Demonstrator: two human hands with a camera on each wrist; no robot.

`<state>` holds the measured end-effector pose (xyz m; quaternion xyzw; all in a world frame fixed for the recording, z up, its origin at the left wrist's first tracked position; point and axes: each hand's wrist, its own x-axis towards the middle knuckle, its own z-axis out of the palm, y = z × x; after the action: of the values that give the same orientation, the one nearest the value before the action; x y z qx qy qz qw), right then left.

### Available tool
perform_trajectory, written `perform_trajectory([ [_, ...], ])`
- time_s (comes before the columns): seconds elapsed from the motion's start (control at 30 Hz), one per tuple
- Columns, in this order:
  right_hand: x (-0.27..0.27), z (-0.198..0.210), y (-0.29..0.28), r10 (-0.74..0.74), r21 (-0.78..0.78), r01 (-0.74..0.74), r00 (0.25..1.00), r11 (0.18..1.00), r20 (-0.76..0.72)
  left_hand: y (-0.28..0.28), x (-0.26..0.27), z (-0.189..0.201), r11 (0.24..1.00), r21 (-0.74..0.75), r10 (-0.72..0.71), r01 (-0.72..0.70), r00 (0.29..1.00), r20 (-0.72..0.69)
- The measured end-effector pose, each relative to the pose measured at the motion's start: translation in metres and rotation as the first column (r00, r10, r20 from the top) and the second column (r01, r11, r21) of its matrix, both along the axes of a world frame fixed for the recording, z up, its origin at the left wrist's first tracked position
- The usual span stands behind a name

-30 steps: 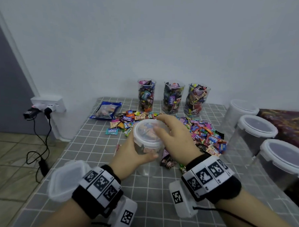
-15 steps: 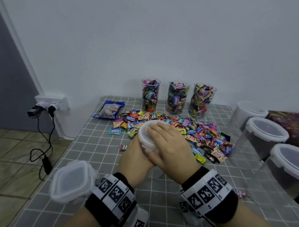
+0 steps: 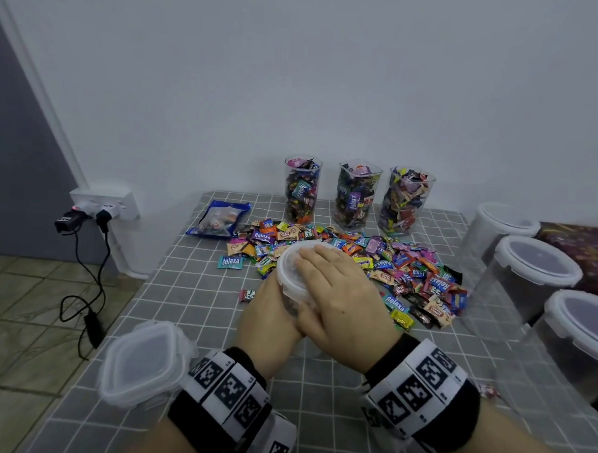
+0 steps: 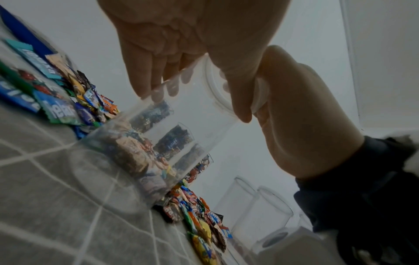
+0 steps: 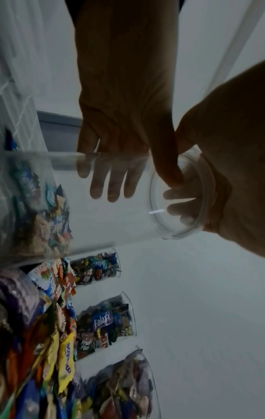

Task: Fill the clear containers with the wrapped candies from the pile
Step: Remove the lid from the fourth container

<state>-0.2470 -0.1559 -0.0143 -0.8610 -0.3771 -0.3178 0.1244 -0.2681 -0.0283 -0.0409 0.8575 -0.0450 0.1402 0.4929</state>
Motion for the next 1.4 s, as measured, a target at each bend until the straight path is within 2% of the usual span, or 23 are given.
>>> perform_trajectory([
  [0.1,-0.001,0.001,-0.001,0.004,-0.01,-0.004,1.0,1.0,-0.029,0.0,-0.002,0.002,1.0,0.002,-0.017,0.017,1.0,0.003],
  [0.23,0.003,0.001,-0.006,0.002,-0.062,-0.002,1.0,0.998,0.003,-0.001,0.002,-0.001,1.0,-0.012,-0.01,0.009,1.0,-0.016],
  [0.4,0.001,0.003,-0.001,-0.025,-0.03,0.025,0.999,0.999,-0.025,-0.003,0.001,0.003,1.0,-0.011,0.012,-0.012,0.999,-0.03],
  [0.53,-0.001,0.005,-0.006,0.052,0.022,-0.05,0.995,0.999,-0.081,0.0,0.006,-0.001,0.986,0.152,-0.067,0.069,0.998,-0.015],
  [0.6,-0.001,0.009,-0.011,0.113,0.19,-0.081,0.98,0.978,-0.163,0.001,0.003,0.004,0.995,-0.028,-0.097,0.096,0.995,-0.021],
  [0.63,0.0,0.013,-0.012,0.118,0.291,-0.051,0.969,0.956,-0.218,0.002,0.002,0.004,0.987,-0.12,-0.113,0.11,0.993,-0.018],
  [0.7,0.005,0.023,-0.012,0.043,0.412,0.112,0.936,0.904,-0.348,0.006,0.0,0.005,0.966,-0.216,-0.157,0.143,0.986,-0.052],
  [0.77,0.015,0.032,-0.013,-0.018,0.377,0.26,0.842,0.889,-0.54,0.009,0.002,0.003,0.956,-0.248,-0.181,0.156,0.981,-0.077],
  [0.83,0.024,0.036,-0.016,0.031,0.355,0.299,0.725,0.886,-0.688,0.01,0.004,0.003,0.948,-0.268,-0.198,0.169,0.976,-0.086],
  [1.07,0.042,0.037,-0.021,0.176,0.412,0.358,0.538,0.838,-0.824,0.013,0.01,0.007,0.921,-0.293,-0.3,0.256,0.947,-0.116],
  [1.17,0.045,0.039,-0.021,0.193,0.404,0.351,0.506,0.845,-0.841,0.013,0.012,0.007,0.905,-0.322,-0.329,0.279,0.938,-0.113],
  [1.33,0.044,0.039,-0.021,0.149,0.394,0.34,0.565,0.854,-0.811,0.014,0.013,0.004,0.878,-0.378,-0.358,0.293,0.927,-0.114],
  [1.4,0.039,0.035,-0.024,0.185,0.417,0.349,0.538,0.839,-0.823,0.014,0.012,0.004,0.883,-0.363,-0.356,0.297,0.928,-0.107],
])
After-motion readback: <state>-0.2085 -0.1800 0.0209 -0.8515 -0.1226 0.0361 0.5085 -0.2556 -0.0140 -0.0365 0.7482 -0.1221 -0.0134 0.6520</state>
